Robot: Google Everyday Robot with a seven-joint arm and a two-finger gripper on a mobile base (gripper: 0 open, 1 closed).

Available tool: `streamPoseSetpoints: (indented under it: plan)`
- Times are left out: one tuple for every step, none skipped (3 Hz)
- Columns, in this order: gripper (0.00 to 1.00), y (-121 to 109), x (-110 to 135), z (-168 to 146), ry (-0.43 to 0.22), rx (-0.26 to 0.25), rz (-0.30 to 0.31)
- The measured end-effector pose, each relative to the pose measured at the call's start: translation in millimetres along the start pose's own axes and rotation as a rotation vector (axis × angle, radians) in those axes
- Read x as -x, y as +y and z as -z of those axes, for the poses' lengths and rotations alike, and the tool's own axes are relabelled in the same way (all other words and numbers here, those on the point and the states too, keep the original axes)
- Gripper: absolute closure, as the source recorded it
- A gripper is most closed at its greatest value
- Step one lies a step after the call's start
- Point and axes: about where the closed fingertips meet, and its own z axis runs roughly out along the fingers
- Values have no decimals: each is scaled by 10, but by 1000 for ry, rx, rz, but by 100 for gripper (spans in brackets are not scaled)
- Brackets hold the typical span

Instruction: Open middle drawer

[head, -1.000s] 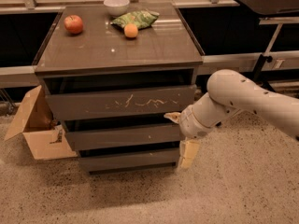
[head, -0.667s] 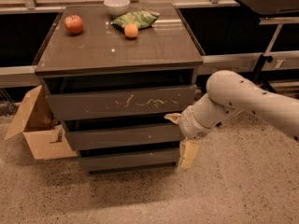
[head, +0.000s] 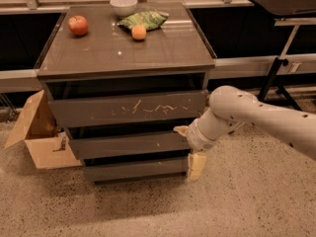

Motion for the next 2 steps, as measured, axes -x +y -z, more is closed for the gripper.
streamPoseSetpoints:
  plan:
    - [0, -218, -319, -392, 17, -6, 14]
    - [0, -854, -861, -1154, -10, -8, 9]
